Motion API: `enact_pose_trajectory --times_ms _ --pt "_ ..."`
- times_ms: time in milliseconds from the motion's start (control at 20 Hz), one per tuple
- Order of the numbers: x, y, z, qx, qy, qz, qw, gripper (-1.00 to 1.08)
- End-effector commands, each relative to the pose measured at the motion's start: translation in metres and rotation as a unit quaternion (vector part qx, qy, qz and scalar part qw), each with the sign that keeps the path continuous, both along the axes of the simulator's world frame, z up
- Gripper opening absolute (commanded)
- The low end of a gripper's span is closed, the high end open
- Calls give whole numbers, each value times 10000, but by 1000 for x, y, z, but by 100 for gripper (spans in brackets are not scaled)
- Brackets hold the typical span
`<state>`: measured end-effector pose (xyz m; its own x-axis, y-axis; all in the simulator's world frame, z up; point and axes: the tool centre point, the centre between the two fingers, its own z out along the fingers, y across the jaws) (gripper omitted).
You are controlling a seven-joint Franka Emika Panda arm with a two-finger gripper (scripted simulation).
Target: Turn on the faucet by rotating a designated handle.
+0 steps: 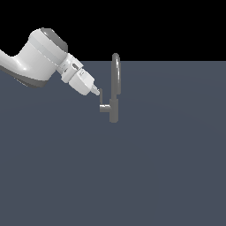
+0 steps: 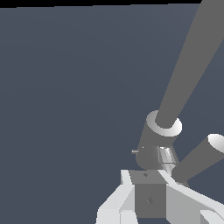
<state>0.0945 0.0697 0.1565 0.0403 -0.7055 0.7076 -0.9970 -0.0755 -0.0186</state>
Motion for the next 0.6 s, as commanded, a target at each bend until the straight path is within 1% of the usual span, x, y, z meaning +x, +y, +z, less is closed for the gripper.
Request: enact_pose_trajectory --times_ms 0,150,400,550 --pt "2 -10 2 2 -66 -104 9999 -100" --pt "3 -17 2 6 -108 -171 9998 -100" --pt "3 -17 2 5 -108 -176 9998 -100" --pt "-5 -18 4 5 -108 -176 9998 -100"
